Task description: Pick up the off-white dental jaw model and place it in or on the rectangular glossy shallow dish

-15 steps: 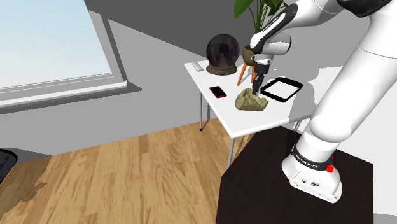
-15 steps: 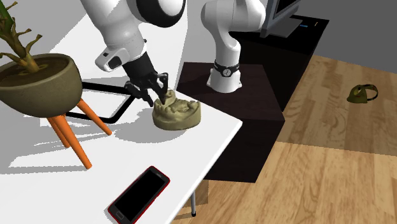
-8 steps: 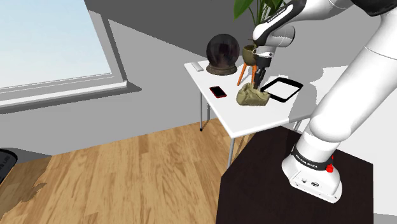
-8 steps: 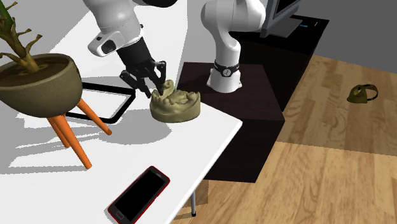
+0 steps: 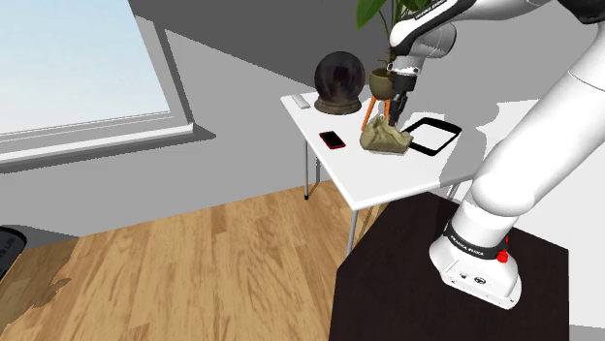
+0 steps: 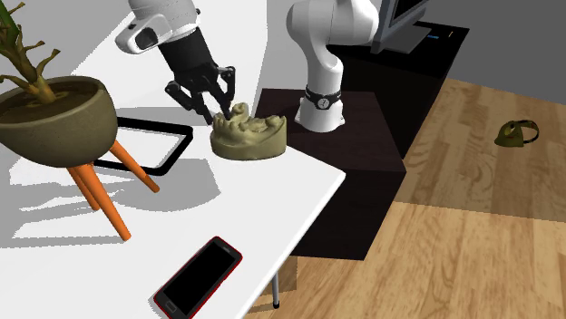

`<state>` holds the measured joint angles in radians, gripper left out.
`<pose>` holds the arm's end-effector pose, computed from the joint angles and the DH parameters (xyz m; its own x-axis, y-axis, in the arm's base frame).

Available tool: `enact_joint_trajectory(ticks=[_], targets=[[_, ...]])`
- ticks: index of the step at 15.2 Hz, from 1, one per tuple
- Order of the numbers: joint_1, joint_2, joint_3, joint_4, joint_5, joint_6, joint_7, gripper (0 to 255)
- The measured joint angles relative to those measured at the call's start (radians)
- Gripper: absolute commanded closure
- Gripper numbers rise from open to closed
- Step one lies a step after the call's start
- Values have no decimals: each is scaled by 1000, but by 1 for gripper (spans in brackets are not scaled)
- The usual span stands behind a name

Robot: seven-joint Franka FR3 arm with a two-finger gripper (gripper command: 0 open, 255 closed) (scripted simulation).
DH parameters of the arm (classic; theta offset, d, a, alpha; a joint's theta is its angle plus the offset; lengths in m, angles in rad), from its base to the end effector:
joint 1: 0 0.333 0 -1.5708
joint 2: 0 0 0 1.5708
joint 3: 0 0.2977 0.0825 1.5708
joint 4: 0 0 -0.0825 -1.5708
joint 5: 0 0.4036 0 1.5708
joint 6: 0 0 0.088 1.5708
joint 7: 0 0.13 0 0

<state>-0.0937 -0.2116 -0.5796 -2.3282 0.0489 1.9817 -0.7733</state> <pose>0.3771 -0.2912 0.3461 0.9951 0.0980 -0.0126 0.0925 -0.9689 -0.2296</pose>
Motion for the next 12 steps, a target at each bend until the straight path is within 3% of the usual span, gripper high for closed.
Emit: enact_joint_trajectory(ticks=[4, 12], targets=[[-17, 23, -31, 70, -2, -56, -46, 255], [-92, 232, -160, 285, 79, -131, -296, 255]])
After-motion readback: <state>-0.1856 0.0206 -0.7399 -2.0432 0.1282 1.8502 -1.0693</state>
